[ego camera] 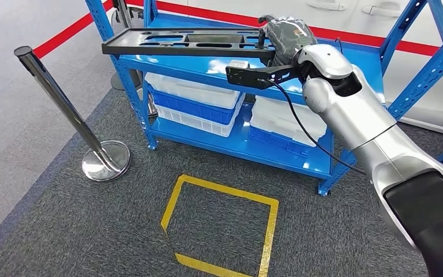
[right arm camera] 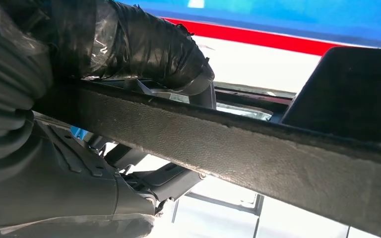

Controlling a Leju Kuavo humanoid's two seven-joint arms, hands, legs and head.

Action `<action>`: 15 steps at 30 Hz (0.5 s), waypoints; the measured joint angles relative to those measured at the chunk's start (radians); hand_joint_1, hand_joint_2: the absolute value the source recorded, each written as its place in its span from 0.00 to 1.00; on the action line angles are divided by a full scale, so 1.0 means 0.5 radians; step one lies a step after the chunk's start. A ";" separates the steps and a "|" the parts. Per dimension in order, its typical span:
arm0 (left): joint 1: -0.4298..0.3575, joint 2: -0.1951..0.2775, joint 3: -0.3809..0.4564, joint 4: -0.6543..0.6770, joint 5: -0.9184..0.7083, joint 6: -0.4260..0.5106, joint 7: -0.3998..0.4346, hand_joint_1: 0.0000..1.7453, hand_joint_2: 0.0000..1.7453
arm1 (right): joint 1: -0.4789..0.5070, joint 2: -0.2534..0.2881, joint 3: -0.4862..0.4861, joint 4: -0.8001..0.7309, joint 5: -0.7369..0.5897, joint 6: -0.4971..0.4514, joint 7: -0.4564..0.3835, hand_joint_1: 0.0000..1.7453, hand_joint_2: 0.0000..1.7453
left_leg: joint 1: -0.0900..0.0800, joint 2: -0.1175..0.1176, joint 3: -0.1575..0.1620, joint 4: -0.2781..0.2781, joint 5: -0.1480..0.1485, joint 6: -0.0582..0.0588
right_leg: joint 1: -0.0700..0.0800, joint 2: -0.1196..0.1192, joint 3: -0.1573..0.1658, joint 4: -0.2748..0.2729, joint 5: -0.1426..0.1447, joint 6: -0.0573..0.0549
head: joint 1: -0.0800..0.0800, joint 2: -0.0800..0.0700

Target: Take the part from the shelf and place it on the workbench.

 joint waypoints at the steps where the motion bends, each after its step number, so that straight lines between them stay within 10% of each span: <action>1: -0.002 0.000 0.002 0.000 0.000 0.000 -0.001 0.00 1.00 | -0.001 0.000 0.000 0.000 0.001 -0.001 0.001 1.00 1.00 | -0.001 -0.003 0.090 -0.130 -0.021 0.004 | 0.000 0.000 -0.024 0.018 0.010 0.013 | 0.001 0.000; 6: -0.003 0.000 0.016 0.000 -0.001 -0.002 -0.003 0.00 1.00 | -0.001 0.010 0.000 0.015 0.009 0.001 -0.001 1.00 1.00 | -0.013 -0.002 0.141 -0.302 -0.039 0.079 | -0.005 0.002 -0.076 0.044 0.037 0.071 | 0.002 0.000; 11: -0.006 0.001 0.030 0.000 -0.001 -0.005 0.002 0.00 1.00 | -0.005 0.014 0.000 0.032 0.023 0.002 -0.001 1.00 1.00 | -0.021 0.006 0.011 -0.309 0.079 0.129 | -0.011 0.017 -0.179 0.520 -0.340 0.091 | 0.002 0.000; 13: -0.006 0.001 0.032 0.000 -0.001 -0.009 0.000 0.00 1.00 | -0.005 0.018 0.000 0.041 0.029 0.002 -0.001 1.00 1.00 | -0.027 0.004 -0.048 -0.301 0.120 0.128 | -0.007 0.020 -0.118 0.563 -0.276 0.082 | 0.002 0.000; 15: -0.006 -0.001 0.033 0.000 0.000 -0.015 -0.010 0.00 1.00 | -0.010 0.026 0.001 0.049 0.033 0.001 -0.001 1.00 1.00 | -0.032 0.003 -0.094 -0.297 0.152 0.121 | 0.009 0.023 0.056 0.361 -0.200 0.050 | 0.001 0.000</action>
